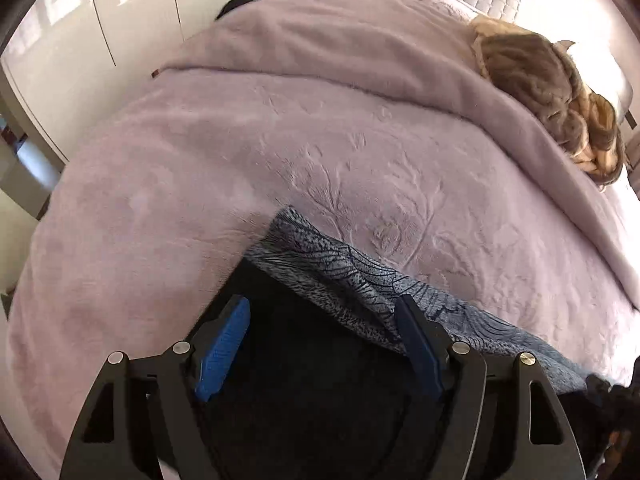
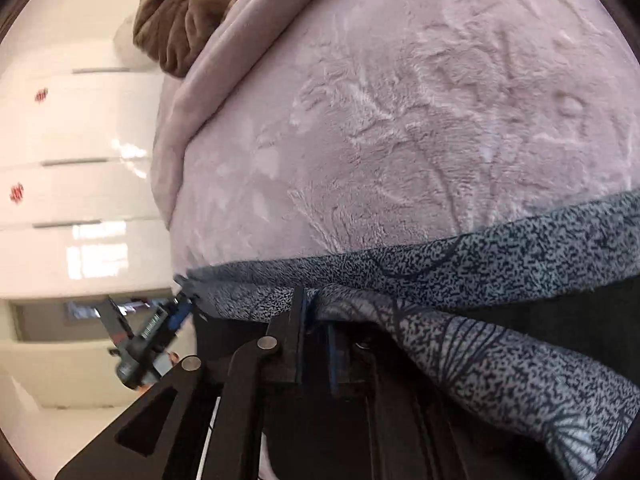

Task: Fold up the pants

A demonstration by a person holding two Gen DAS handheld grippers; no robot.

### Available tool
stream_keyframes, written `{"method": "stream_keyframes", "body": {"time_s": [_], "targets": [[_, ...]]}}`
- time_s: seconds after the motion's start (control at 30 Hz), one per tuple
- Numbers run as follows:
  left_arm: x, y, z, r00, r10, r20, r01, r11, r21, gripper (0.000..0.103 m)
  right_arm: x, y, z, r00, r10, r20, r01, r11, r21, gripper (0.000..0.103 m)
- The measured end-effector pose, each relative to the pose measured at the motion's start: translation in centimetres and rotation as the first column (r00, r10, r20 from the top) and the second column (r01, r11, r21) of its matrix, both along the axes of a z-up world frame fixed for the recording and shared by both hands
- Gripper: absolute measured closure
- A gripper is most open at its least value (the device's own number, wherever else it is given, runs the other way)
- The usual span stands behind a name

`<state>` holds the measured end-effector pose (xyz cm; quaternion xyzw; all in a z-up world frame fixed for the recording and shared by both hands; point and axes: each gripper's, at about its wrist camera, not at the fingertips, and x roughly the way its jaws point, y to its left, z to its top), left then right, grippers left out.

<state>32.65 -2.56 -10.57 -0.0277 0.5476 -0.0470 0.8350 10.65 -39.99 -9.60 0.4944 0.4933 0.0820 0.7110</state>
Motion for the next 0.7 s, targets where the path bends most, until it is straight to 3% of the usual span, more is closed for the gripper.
{"method": "stream_keyframes", "body": {"time_s": [0.03, 0.07, 0.13, 0.2, 0.3, 0.4, 0.53, 0.6, 0.7], "targets": [[-0.5, -0.1, 1.0, 1.000, -0.018, 0.005, 0.017, 1.000, 0.022, 0.028, -0.6, -0.5, 1.5, 1.000, -0.013, 0.027, 0.014, 0.999, -0.033, 0.040], [-1.1, -0.4, 1.8, 0.999, -0.050, 0.003, 0.049, 0.998, 0.044, 0.028, -1.3, -0.9, 2.9, 0.998, -0.028, 0.049, 0.031, 0.998, -0.049, 0.033], [-2.9, -1.4, 3.5, 0.992, -0.129, 0.007, 0.128, 0.990, 0.056, 0.028, -3.0, -1.6, 6.5, 0.993, -0.065, 0.098, 0.072, 0.995, -0.072, 0.033], [-5.8, -3.0, 5.0, 0.971, -0.238, 0.006, 0.237, 0.971, 0.029, 0.028, -7.4, -2.5, 9.1, 0.986, -0.120, 0.115, 0.131, 0.986, -0.101, 0.033], [-9.4, -5.6, 5.4, 0.932, -0.362, -0.034, 0.361, 0.932, -0.043, 0.028, -14.5, -3.4, 10.3, 0.969, -0.229, 0.093, 0.238, 0.966, -0.103, 0.033], [-13.4, -10.0, 5.1, 0.866, -0.494, -0.080, 0.481, 0.866, -0.139, 0.028, -24.2, -3.9, 9.2, 0.922, -0.386, 0.014, 0.385, 0.915, -0.118, 0.033], [-19.0, -16.5, 4.8, 0.757, -0.641, -0.127, 0.610, 0.763, -0.213, 0.028, -35.9, -4.1, 5.8, 0.828, -0.549, -0.114, 0.540, 0.835, -0.100, 0.033], [-21.4, -19.9, 4.6, 0.707, -0.695, -0.131, 0.660, 0.715, -0.231, 0.028, -39.6, -4.1, 4.6, 0.800, -0.582, -0.147, 0.574, 0.813, -0.093, 0.033], [-23.7, -24.2, 4.1, 0.670, -0.729, -0.142, 0.686, 0.681, -0.257, 0.028, -42.9, -4.2, 2.3, 0.772, -0.612, -0.176, 0.617, 0.787, -0.029, 0.033]]}}
